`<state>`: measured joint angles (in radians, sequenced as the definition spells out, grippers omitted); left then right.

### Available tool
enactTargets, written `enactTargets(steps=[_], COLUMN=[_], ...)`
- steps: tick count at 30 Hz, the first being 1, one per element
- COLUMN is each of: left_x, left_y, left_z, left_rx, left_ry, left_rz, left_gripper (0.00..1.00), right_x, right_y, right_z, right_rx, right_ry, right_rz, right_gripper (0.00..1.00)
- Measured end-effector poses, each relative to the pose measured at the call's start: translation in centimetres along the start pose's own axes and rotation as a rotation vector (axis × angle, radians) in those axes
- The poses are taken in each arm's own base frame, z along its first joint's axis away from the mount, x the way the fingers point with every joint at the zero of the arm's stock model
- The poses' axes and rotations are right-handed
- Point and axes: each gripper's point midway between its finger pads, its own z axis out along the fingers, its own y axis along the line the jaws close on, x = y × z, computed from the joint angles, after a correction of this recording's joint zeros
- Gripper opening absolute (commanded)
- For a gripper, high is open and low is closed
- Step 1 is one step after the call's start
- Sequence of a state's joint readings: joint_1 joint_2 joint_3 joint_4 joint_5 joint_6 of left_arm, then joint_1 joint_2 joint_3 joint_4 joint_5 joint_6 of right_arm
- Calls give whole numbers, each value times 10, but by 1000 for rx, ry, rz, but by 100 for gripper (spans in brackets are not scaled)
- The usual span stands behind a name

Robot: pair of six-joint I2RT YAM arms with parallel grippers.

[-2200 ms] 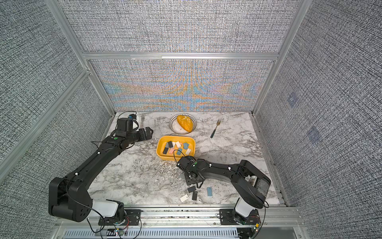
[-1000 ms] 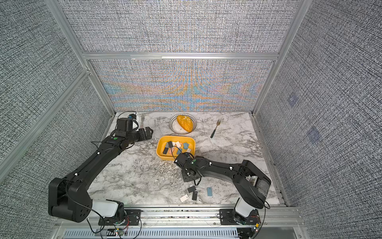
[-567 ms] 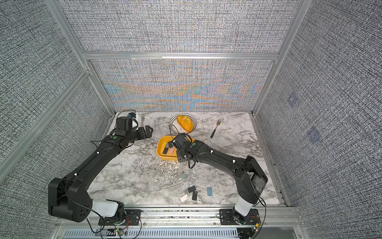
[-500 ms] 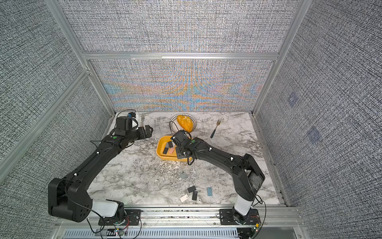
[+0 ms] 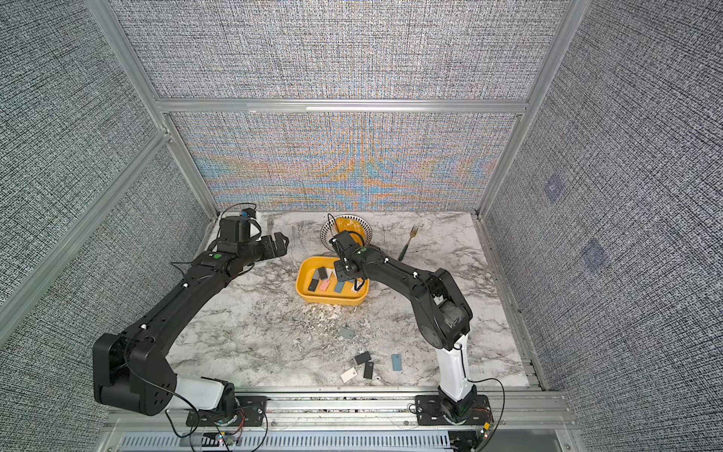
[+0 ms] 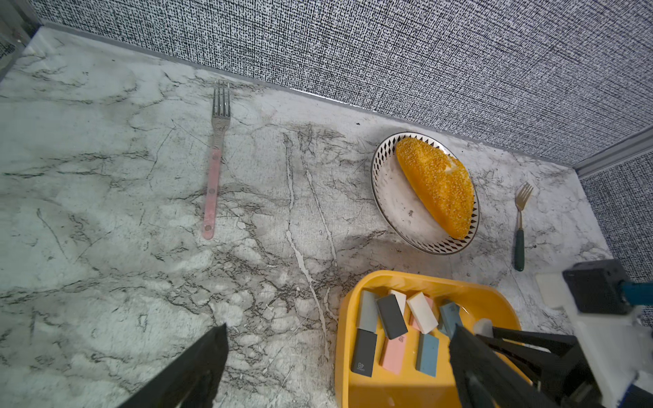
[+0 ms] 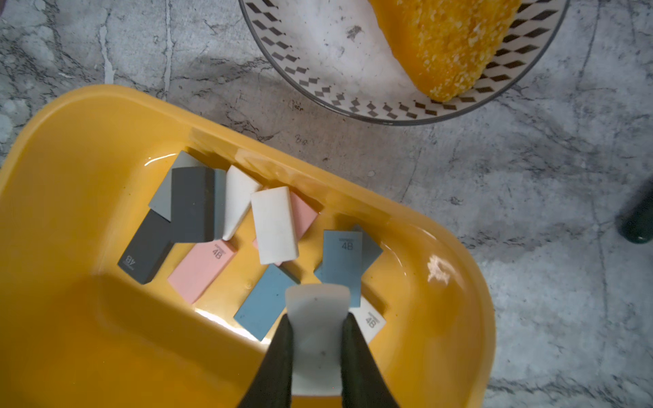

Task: Put the eraser in the storage box
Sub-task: Place the eraser in the storage box.

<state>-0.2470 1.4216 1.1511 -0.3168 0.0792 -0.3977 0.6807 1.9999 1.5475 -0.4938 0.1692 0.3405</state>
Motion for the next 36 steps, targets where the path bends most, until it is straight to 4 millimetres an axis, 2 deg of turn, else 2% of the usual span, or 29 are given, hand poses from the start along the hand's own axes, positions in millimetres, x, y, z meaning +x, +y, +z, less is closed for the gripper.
enactTargets(steps=[6,18,25,31,36], left_x=[-1,3,3,3,3], left_y=[0,2,2,2,2], left_z=[4,10,10,10,10], left_rx=[-2,-8,-8,-9,-9], left_ry=[6,20,20,20,20], left_rz=[0,-1,-1,-1,0], left_gripper=[100,100,100,100,100], right_x=[-3,8,8,9,8], right_y=[-5,-9,-10,-11,-11], right_z=[13,32,37,40,40], right_rx=[2,19,28,34,34], right_ry=[9,47,51,55,54], right_rz=[-4,-15,-19,-21,-21], right_gripper=[21,21,22,28,42])
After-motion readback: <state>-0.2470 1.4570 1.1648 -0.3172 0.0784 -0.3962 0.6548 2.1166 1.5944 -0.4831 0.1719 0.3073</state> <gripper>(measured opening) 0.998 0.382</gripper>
